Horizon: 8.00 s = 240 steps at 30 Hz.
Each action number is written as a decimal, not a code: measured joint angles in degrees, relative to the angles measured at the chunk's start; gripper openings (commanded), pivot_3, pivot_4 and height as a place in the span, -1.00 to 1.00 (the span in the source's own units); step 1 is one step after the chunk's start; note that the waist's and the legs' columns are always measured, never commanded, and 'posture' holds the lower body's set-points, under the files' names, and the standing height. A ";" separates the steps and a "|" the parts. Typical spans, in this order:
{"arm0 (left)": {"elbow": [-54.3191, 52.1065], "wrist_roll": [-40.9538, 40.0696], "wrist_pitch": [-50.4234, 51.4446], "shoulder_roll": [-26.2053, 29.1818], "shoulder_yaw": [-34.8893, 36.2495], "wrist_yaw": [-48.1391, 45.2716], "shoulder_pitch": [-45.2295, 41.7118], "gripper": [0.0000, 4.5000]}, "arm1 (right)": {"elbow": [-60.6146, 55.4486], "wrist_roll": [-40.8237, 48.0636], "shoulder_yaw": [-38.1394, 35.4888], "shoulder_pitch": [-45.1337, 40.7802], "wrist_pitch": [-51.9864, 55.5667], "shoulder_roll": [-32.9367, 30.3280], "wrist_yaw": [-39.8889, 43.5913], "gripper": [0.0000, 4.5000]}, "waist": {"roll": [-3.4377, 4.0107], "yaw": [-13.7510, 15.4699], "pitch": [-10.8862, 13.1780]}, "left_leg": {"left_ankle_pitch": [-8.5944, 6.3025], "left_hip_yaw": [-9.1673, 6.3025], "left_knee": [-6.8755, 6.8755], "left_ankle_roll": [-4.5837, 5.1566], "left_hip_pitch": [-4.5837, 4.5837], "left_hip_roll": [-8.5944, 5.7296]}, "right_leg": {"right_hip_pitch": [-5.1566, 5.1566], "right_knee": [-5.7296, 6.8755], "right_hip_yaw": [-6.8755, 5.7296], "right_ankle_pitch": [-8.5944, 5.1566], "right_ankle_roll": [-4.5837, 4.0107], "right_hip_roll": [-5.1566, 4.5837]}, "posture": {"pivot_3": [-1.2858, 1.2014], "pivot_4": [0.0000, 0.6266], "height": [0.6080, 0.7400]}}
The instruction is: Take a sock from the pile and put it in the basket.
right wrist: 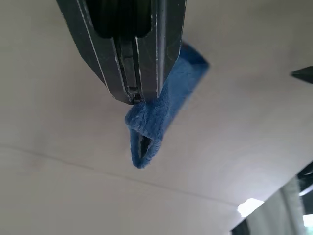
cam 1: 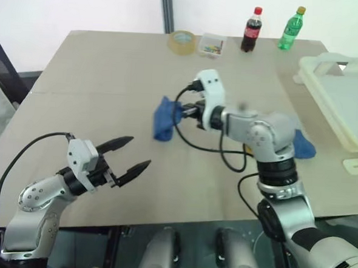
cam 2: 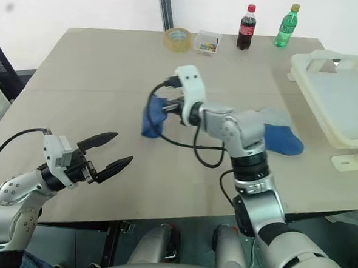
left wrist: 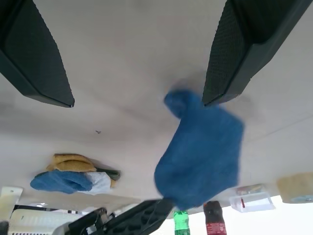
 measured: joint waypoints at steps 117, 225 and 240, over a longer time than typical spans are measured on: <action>7.41 1.03 -1.05 0.91 -2.83 -3.18 -8.50 1.00 | -5.47 -50.21 22.78 25.66 -49.97 -23.79 24.76 0.06 | -0.23 0.71 -0.15 | 0.02 -0.01 0.19 -0.01 0.48 0.03 | 0.54 0.01 -0.03 -0.01 0.00 0.10 | 0.03 -0.52 1.00; 3.81 16.28 14.57 3.62 -21.98 2.98 -14.19 1.00 | -11.47 -6.78 0.75 27.85 -6.97 -14.38 13.02 -0.05 | -0.14 1.41 -0.13 | -0.16 0.05 0.02 0.26 0.91 0.15 | 0.82 -0.10 0.11 -0.09 -0.32 0.06 | 0.03 -0.52 1.00; 7.61 16.02 9.85 3.28 -22.14 0.96 -14.78 1.00 | -20.68 -6.22 4.77 32.83 -5.64 -23.95 16.46 -0.99 | -0.14 1.56 -0.14 | -0.16 0.06 0.02 0.26 0.91 0.17 | 0.82 -0.12 0.11 -0.10 -0.33 0.02 | 0.03 -0.52 1.00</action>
